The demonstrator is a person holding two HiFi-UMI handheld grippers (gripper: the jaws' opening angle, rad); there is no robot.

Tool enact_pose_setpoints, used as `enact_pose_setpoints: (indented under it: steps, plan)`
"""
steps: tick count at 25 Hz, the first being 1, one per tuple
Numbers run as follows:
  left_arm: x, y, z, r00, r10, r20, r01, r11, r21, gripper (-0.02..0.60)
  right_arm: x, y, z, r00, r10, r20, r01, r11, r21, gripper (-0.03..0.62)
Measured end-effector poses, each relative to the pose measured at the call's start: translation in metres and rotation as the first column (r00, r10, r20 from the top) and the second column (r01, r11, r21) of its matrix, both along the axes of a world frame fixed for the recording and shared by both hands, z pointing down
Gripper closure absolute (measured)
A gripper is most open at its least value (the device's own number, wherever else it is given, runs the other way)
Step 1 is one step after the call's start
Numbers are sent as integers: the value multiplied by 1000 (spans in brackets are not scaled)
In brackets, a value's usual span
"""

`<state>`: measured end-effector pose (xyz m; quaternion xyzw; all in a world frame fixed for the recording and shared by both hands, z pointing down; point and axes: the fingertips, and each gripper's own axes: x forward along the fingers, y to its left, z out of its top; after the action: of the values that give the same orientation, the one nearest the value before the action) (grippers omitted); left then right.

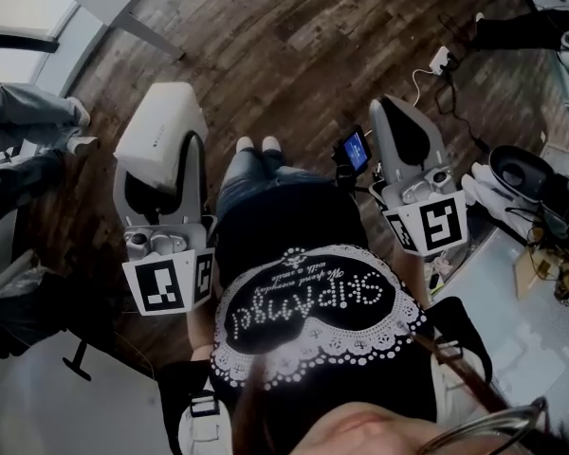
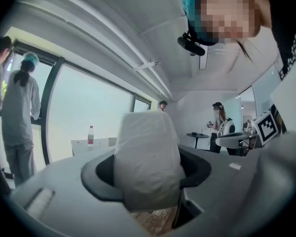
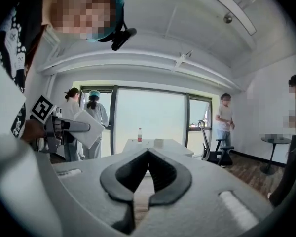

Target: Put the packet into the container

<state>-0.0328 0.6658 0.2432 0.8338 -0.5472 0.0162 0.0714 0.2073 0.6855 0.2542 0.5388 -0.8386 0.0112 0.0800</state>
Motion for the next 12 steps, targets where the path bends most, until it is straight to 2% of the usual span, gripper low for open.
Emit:
enact_pose_setpoints:
  steps: [3,6,9,12]
  plan:
    - [24,-4,23,999,19,50,-19,1000,-16,295,-11,-8,11,999,-38,38,38,999,-10,597]
    - [47,-4,42,998,62,12,-60,993,-98,295,-30,-11,18,988,-94,125,100,994,-42,595]
    - [51,-12,42,996,83,17,-82,995,-64,295,-53,-22,18,975,-157,157,164,986,-31,597]
    - [32,-28,37,998,61,10,-60,997,-43,296,-72,-39,20,970,-180,160,188,982,-32,597]
